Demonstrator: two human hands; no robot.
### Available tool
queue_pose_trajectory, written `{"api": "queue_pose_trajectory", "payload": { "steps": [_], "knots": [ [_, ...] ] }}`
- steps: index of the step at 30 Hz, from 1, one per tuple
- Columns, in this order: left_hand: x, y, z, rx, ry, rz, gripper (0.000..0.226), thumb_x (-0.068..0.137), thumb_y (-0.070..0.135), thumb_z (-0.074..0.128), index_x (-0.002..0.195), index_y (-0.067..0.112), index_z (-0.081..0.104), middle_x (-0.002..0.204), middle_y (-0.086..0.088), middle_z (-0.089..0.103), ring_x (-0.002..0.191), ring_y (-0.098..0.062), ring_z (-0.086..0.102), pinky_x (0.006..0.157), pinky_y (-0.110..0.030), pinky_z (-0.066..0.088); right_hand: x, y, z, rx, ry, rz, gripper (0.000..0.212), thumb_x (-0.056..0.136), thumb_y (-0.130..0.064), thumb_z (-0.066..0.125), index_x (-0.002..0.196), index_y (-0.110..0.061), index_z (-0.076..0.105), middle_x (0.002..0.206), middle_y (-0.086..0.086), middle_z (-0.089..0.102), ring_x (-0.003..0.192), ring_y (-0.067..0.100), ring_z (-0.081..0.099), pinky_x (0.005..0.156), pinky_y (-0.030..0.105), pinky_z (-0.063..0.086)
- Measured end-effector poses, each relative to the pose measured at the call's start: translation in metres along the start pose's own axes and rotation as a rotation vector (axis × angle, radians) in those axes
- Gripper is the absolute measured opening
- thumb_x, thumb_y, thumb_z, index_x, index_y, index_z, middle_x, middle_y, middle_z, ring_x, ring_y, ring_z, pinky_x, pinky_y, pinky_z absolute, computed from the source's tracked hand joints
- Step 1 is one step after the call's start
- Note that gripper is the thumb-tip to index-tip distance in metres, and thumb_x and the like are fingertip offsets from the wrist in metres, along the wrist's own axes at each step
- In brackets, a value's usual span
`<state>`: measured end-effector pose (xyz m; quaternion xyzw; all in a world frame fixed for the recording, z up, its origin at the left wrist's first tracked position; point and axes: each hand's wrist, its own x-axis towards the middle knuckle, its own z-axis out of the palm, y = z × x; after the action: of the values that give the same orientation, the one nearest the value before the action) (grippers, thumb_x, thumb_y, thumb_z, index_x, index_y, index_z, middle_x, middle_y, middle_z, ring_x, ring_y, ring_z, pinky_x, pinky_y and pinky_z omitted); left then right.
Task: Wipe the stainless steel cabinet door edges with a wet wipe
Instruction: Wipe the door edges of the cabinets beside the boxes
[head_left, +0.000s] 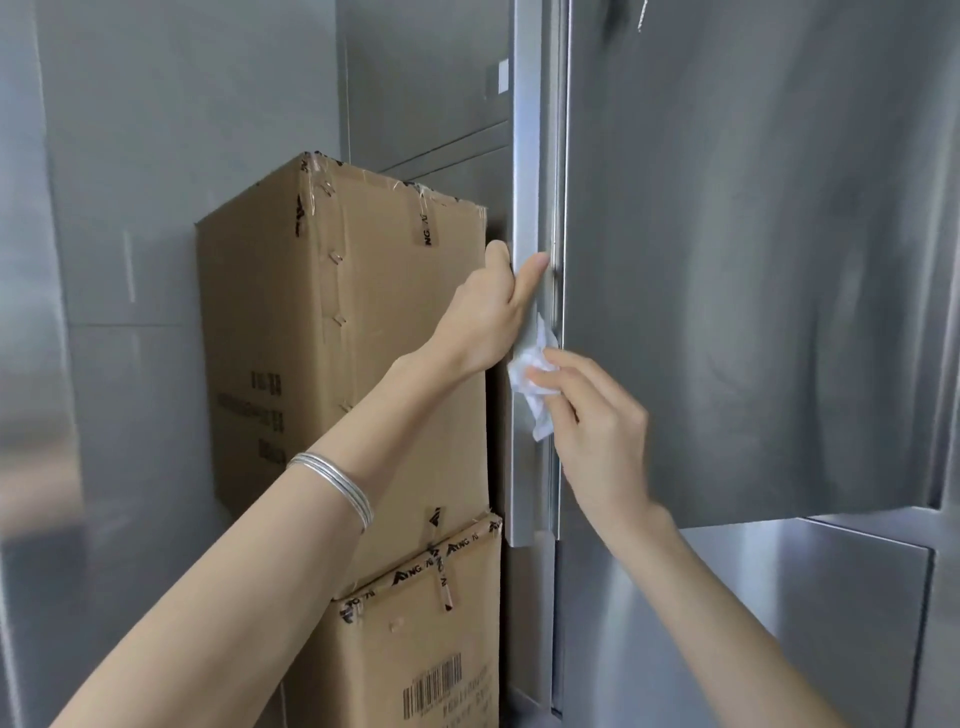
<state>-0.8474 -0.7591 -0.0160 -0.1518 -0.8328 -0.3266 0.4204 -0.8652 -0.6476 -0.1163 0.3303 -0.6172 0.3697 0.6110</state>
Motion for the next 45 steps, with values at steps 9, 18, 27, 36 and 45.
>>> {"api": "queue_pose_trajectory", "payload": {
  "steps": [9, 18, 27, 36, 45],
  "knots": [
    [-0.007, 0.01, -0.003, 0.037, -0.007, -0.021, 0.04, 0.104, 0.041, 0.031, 0.072, 0.021, 0.018, 0.061, -0.001, 0.035, 0.055, -0.022, 0.034, 0.059, -0.038, 0.023, -0.05, 0.001, -0.012, 0.004, -0.075, -0.05, 0.027, 0.081, 0.007, 0.041, 0.079, 0.005, 0.068, 0.089, 0.012, 0.07, 0.075, 0.012, 0.054, 0.074, 0.004, 0.037],
    [-0.011, 0.012, -0.001, 0.031, 0.029, 0.012, 0.039, 0.104, 0.042, 0.032, 0.073, 0.022, 0.02, 0.06, 0.003, 0.035, 0.055, -0.02, 0.032, 0.052, -0.035, 0.025, 0.014, 0.017, -0.019, -0.201, -0.036, -0.124, 0.023, 0.086, -0.01, 0.049, 0.092, -0.009, 0.071, 0.079, 0.009, 0.064, 0.079, 0.026, 0.047, 0.07, 0.037, 0.039],
    [-0.017, 0.022, 0.0, 0.066, 0.061, -0.032, 0.039, 0.104, 0.042, 0.029, 0.072, 0.023, 0.02, 0.068, 0.0, 0.042, 0.064, -0.024, 0.038, 0.061, -0.038, 0.02, -0.031, 0.009, -0.031, -0.265, -0.014, -0.228, 0.014, 0.076, 0.003, 0.061, 0.069, -0.008, 0.066, 0.056, -0.001, 0.051, 0.073, 0.02, 0.04, 0.061, 0.036, 0.035],
    [-0.017, 0.022, 0.002, 0.056, 0.083, -0.063, 0.039, 0.104, 0.044, 0.027, 0.073, 0.023, 0.02, 0.073, -0.001, 0.044, 0.077, -0.034, 0.042, 0.055, -0.034, 0.023, -0.097, 0.004, -0.037, -0.211, -0.046, -0.165, 0.014, 0.08, -0.003, 0.061, 0.069, -0.007, 0.068, 0.056, 0.0, 0.043, 0.067, 0.017, 0.038, 0.054, 0.034, 0.035],
    [-0.013, 0.013, 0.011, 0.044, 0.123, -0.054, 0.039, 0.105, 0.041, 0.027, 0.072, 0.024, 0.018, 0.072, -0.011, 0.046, 0.077, -0.042, 0.042, 0.065, -0.038, 0.023, -0.087, 0.006, -0.022, -0.163, -0.066, -0.055, 0.014, 0.071, 0.005, 0.06, 0.068, -0.008, 0.066, 0.06, 0.001, 0.054, 0.067, 0.019, 0.039, 0.055, 0.035, 0.038]
  ]
}}
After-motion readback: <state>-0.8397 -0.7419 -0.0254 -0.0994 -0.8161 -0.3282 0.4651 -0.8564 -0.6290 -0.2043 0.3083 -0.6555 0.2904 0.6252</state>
